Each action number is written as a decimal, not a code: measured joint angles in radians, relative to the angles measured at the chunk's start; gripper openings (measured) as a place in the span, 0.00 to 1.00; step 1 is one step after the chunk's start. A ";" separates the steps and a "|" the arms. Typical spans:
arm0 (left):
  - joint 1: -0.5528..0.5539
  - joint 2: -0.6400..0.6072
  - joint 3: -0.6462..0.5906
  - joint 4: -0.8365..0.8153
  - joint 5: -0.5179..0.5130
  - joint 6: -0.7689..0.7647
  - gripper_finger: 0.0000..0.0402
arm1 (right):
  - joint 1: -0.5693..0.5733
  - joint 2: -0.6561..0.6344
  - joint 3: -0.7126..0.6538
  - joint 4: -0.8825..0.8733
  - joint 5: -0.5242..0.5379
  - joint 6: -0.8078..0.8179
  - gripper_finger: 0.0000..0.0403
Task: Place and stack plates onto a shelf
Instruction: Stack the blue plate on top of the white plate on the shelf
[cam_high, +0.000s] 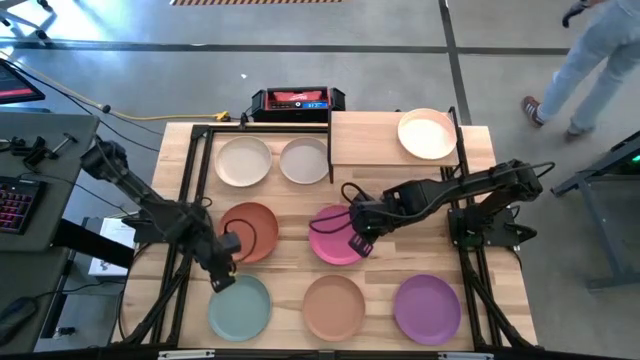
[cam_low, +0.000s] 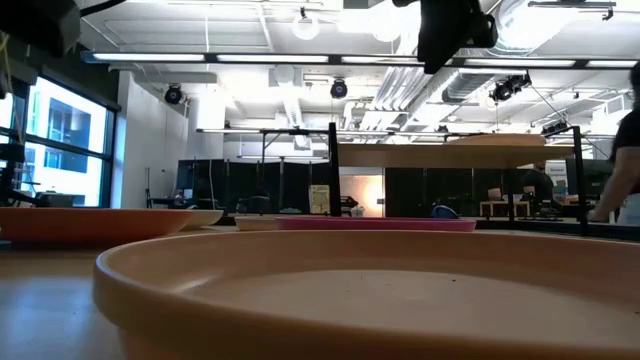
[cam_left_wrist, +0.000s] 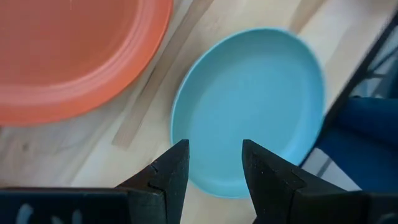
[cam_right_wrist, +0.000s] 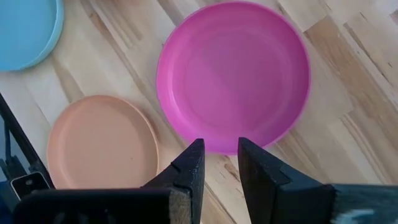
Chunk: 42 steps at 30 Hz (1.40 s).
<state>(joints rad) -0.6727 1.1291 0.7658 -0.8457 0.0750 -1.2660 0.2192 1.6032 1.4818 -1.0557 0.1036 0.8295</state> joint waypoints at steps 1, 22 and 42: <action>-0.009 0.015 0.000 0.003 0.000 -0.019 0.34 | 0.000 0.000 0.000 0.000 0.000 0.000 0.19; -0.102 0.253 0.000 0.037 -0.003 -0.199 0.34 | 0.000 0.000 0.000 0.000 -0.001 -0.110 0.19; -0.102 0.387 0.000 0.098 0.005 -0.216 0.34 | 0.022 0.000 0.000 0.000 0.002 -0.132 0.19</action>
<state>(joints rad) -0.7750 1.5156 0.7658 -0.7472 0.0795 -1.4822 0.2413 1.6035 1.4818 -1.0562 0.1060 0.6975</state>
